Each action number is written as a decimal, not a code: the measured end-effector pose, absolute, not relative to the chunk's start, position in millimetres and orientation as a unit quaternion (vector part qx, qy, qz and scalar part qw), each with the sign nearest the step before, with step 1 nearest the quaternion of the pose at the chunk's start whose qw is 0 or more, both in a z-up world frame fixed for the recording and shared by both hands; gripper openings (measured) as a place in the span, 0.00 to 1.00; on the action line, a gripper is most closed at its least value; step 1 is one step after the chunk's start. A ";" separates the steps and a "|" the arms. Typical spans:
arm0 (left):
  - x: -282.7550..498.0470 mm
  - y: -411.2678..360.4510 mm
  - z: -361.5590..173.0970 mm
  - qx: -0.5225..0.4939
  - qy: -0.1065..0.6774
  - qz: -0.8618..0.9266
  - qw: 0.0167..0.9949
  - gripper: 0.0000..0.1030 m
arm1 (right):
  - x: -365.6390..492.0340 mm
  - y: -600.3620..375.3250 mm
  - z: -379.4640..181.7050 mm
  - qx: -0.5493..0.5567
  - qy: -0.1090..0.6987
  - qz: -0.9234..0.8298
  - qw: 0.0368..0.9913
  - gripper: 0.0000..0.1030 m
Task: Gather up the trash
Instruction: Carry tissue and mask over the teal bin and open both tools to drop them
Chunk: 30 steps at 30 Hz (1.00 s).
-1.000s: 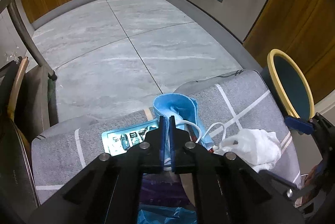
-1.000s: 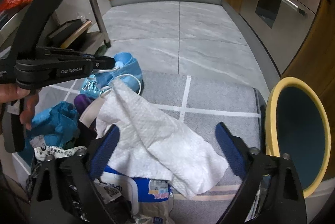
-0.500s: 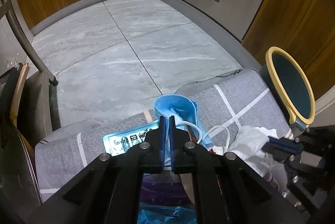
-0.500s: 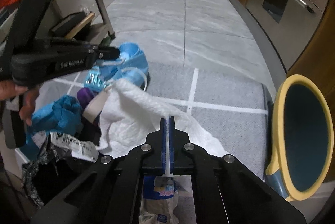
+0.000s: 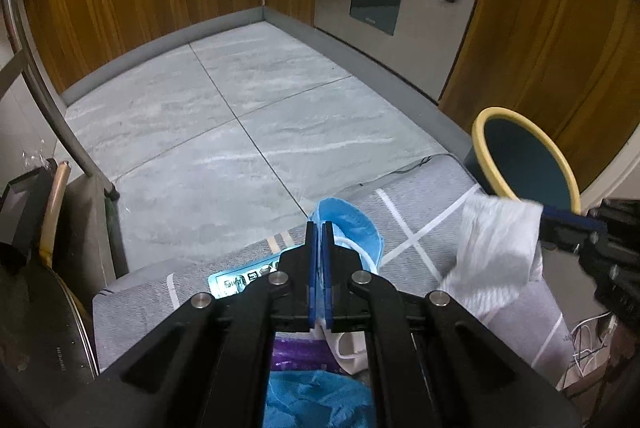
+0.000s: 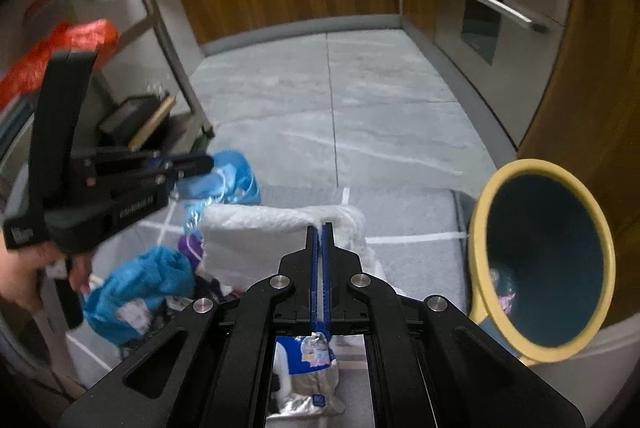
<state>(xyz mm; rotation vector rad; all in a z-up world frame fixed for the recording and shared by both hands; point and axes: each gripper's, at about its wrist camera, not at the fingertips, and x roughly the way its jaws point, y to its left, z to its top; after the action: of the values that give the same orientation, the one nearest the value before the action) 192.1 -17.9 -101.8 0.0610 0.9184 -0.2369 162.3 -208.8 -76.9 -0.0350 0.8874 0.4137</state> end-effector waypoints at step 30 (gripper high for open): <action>123.6 -94.8 -12.7 0.042 0.320 -0.207 0.924 0.02 | 129.2 -310.8 24.9 0.062 0.315 0.131 0.938 0.03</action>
<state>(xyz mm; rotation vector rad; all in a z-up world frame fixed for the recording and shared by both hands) 123.6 -94.8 -12.7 0.0870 0.6578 -0.4239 129.2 -310.8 24.9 0.1276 0.6438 0.2673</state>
